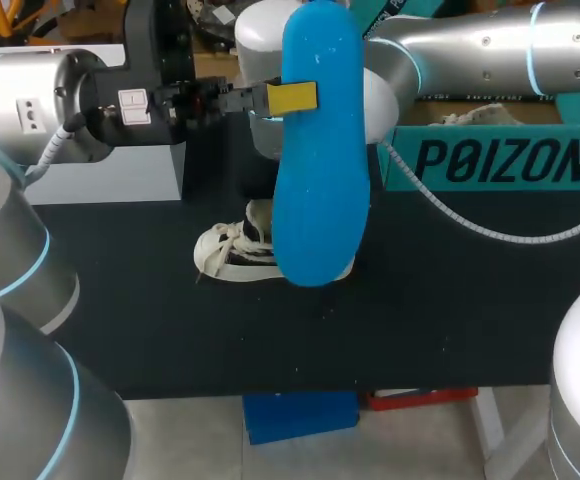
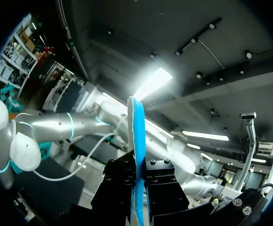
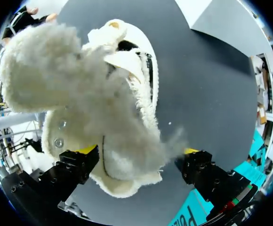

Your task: Take the shoe out of the shoebox, open the shoe tongue, remove and reinsert the insole, then place the shoe into the shoebox

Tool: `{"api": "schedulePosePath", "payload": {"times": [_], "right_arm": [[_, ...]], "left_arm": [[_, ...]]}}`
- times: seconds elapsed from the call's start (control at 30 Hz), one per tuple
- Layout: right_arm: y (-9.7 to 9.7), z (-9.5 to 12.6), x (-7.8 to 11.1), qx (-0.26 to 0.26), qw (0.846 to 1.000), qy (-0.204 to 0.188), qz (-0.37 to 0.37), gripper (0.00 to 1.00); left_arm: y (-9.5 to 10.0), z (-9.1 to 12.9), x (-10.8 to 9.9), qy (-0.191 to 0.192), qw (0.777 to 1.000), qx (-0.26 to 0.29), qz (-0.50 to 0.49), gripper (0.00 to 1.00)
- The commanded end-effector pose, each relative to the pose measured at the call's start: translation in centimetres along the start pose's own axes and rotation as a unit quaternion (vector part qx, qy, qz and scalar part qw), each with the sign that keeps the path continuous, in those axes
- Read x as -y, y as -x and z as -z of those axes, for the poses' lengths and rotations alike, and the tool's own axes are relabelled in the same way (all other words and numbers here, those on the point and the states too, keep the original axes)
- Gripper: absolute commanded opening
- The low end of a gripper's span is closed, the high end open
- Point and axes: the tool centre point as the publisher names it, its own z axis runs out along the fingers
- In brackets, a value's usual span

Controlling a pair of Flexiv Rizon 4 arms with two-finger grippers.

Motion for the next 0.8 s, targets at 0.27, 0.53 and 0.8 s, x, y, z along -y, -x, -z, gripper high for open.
{"api": "schedulePosePath", "payload": {"times": [0.27, 0.53, 0.8], "right_arm": [[0.6, -1.5, -0.5, -0.009, 1.0, 0.016, -0.009, 0.15], [0.8, -1.9, -0.7, -0.025, 0.999, 0.027, 0.005, 0.0], [0.8, -1.9, -0.7, -0.025, 0.999, 0.027, 0.005, 0.0]], "left_arm": [[0.0, 0.0, -0.2, 0.0, 1.0, 0.001, 0.0, 0.0], [0.0, 0.0, -0.2, 0.0, 1.0, 0.001, 0.0, 0.0], [0.0, 0.0, -0.2, 0.0, 1.0, 0.001, 0.0, 0.0]]}}
